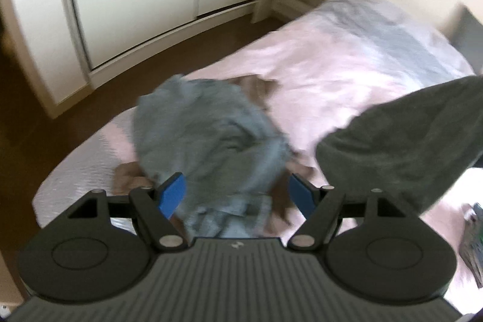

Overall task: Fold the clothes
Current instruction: 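Lift the grey garment and drop it on the open bed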

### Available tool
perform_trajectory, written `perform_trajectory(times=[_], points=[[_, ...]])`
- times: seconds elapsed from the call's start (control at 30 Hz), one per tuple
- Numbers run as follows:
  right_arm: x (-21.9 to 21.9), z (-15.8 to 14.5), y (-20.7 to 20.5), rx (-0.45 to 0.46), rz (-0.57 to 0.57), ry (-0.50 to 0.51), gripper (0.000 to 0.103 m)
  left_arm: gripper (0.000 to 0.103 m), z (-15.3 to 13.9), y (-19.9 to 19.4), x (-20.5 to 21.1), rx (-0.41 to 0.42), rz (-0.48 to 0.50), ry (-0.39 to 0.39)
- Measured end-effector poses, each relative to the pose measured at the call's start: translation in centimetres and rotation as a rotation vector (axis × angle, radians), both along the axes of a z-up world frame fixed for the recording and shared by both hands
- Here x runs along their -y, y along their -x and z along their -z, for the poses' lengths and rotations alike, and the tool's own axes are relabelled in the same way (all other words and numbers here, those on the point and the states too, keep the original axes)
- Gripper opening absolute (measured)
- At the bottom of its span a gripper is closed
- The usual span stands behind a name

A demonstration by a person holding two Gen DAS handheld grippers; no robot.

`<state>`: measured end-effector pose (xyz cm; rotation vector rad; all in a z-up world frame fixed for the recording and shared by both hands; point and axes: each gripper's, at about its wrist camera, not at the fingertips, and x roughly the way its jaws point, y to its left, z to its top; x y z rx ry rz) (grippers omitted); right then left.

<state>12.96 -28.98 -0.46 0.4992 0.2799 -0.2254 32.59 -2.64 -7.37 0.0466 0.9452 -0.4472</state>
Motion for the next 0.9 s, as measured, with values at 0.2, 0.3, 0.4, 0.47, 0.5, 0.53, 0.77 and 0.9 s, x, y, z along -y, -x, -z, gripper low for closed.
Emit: perform_trajectory(times=[0.2,0.3,0.4,0.47,0.5,0.53,0.77,0.9], points=[[3.2,-5.6,11.4,0.08,0.122,0.042,0.005,0.072,-1.5,7.9,5.6,0.003,0.156,0.037],[3.4,-7.0,17.6,0.062,0.155,0.035,0.006,0.072,-1.6,12.8,8.4,-0.005,0.24,0.046],[4.1,-6.9,22.4,-0.106,0.125,0.019,0.08,0.072,-1.6,18.1,10.7,-0.016,0.32,0.05],[3.7,-5.7,25.3,-0.26,0.143,0.054,0.087,0.072,-1.2,21.1,11.7,-0.026,0.355,0.041],[3.5,-4.8,26.5,-0.354,0.155,0.072,0.087,0.072,-1.0,22.7,12.1,-0.033,0.369,0.033],[3.4,-3.5,27.7,-0.443,0.18,0.067,0.087,0.072,-0.7,24.3,12.5,-0.04,0.384,0.025],[3.1,4.4,36.3,-0.749,0.279,-0.109,0.087,0.072,0.4,32.3,13.5,-0.086,0.469,-0.09],[3.7,5.6,39.0,-0.781,0.312,-0.16,0.087,0.072,-0.1,34.5,14.2,-0.068,0.521,-0.132]])
